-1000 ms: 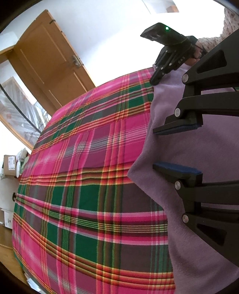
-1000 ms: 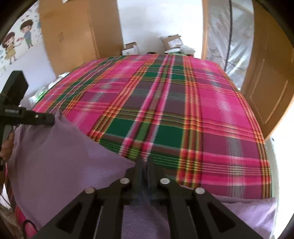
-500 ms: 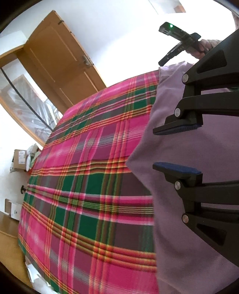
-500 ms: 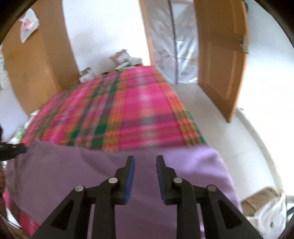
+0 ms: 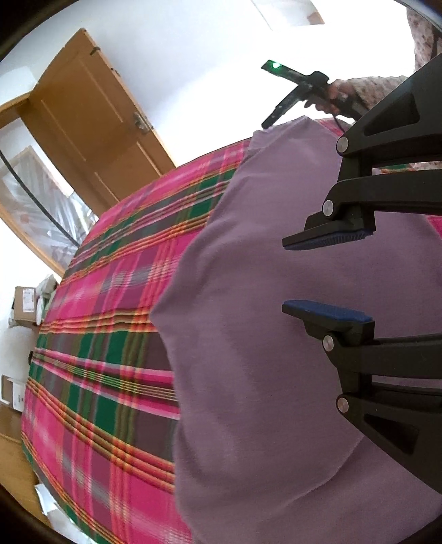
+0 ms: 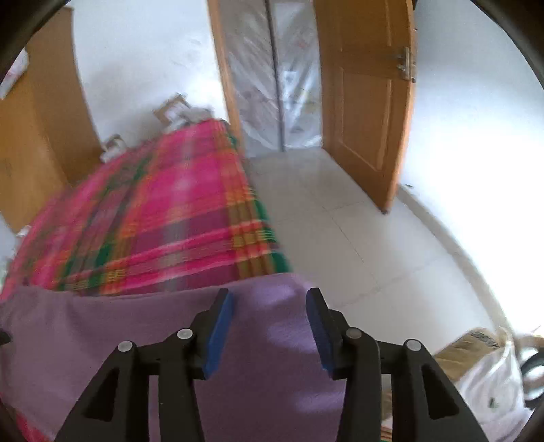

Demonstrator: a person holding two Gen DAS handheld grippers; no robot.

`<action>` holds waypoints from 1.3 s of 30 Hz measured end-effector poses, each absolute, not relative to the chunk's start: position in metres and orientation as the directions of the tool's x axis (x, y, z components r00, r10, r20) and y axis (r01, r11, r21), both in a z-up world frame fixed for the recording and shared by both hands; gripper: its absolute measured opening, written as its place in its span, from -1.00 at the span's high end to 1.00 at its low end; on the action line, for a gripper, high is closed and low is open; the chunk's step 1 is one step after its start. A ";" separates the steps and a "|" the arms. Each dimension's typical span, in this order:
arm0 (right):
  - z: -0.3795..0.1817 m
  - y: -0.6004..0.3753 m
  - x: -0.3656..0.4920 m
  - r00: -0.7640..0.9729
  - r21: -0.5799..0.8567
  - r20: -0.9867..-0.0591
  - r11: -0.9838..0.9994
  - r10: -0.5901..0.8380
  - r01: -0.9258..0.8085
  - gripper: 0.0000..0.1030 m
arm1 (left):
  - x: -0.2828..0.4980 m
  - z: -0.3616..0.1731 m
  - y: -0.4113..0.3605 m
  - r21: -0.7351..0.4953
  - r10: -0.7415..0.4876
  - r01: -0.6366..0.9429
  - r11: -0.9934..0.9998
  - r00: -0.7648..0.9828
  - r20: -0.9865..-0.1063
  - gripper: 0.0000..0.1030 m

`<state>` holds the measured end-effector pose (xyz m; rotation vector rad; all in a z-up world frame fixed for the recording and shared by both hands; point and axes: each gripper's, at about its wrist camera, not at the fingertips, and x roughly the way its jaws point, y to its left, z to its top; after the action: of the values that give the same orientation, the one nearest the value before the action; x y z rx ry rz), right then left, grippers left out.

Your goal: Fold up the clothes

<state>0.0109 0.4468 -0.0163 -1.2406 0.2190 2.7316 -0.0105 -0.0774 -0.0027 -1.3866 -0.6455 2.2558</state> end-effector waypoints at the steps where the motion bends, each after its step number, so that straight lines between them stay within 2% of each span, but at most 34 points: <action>1: -0.020 0.451 0.006 -0.634 0.079 -0.770 -0.977 0.066 -0.197 0.11 | -0.009 -0.004 -0.076 -0.581 0.564 -0.100 -0.808 -0.419 -0.712 0.39; 4: -0.023 0.462 0.003 -0.638 0.168 -0.770 -0.963 0.003 -0.209 0.11 | -0.007 -0.006 -0.073 -0.580 0.561 -0.093 -0.809 -0.418 -0.715 0.39; 7: -0.026 0.467 0.002 -0.645 0.220 -0.763 -0.955 -0.041 -0.199 0.19 | -0.008 -0.008 -0.070 -0.581 0.560 -0.087 -0.809 -0.416 -0.717 0.39; 9: -0.026 0.471 0.002 -0.656 0.229 -0.754 -0.951 -0.038 -0.209 0.40 | -0.009 -0.009 -0.070 -0.590 0.564 -0.080 -0.804 -0.419 -0.712 0.39; 10: -0.025 0.473 0.002 -0.663 0.231 -0.748 -0.948 -0.030 -0.217 0.70 | -0.009 -0.009 -0.071 -0.593 0.566 -0.078 -0.801 -0.420 -0.710 0.39; 11: -0.025 0.475 0.003 -0.669 0.232 -0.743 -0.946 -0.023 -0.225 0.90 | -0.009 -0.009 -0.072 -0.595 0.567 -0.077 -0.800 -0.421 -0.708 0.39; 18: -0.014 0.474 0.001 -0.699 0.190 -0.712 -0.940 0.066 -0.283 0.93 | -0.011 -0.013 -0.075 -0.609 0.577 -0.072 -0.790 -0.426 -0.697 0.39; 24: -0.020 0.471 -0.009 -0.655 0.157 -0.750 -0.940 0.086 -0.304 0.91 | -0.006 -0.014 -0.077 -0.610 0.577 -0.073 -0.789 -0.432 -0.694 0.39; 27: -0.024 0.472 -0.011 -0.632 0.142 -0.767 -0.933 0.107 -0.330 0.82 | -0.002 -0.014 -0.079 -0.617 0.582 -0.073 -0.783 -0.435 -0.687 0.39; 29: -0.022 0.473 -0.008 -0.627 0.132 -0.769 -0.927 0.128 -0.350 0.66 | 0.001 -0.014 -0.080 -0.620 0.583 -0.073 -0.782 -0.437 -0.685 0.39; 31: -0.018 0.471 -0.001 -0.631 0.124 -0.763 -0.925 0.142 -0.359 0.65 | 0.006 -0.013 -0.083 -0.613 0.576 -0.070 -0.787 -0.440 -0.689 0.39; 39: 0.003 0.403 0.040 -0.735 0.087 -0.678 -0.993 -0.004 -0.076 0.65 | 0.035 -0.009 -0.105 -0.582 0.528 -0.043 -0.812 -0.479 -0.701 0.39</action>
<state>0.0400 0.4035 0.0030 -1.1285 0.1689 2.8855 0.0347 -0.1054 -0.0088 -1.3603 -0.7160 2.3313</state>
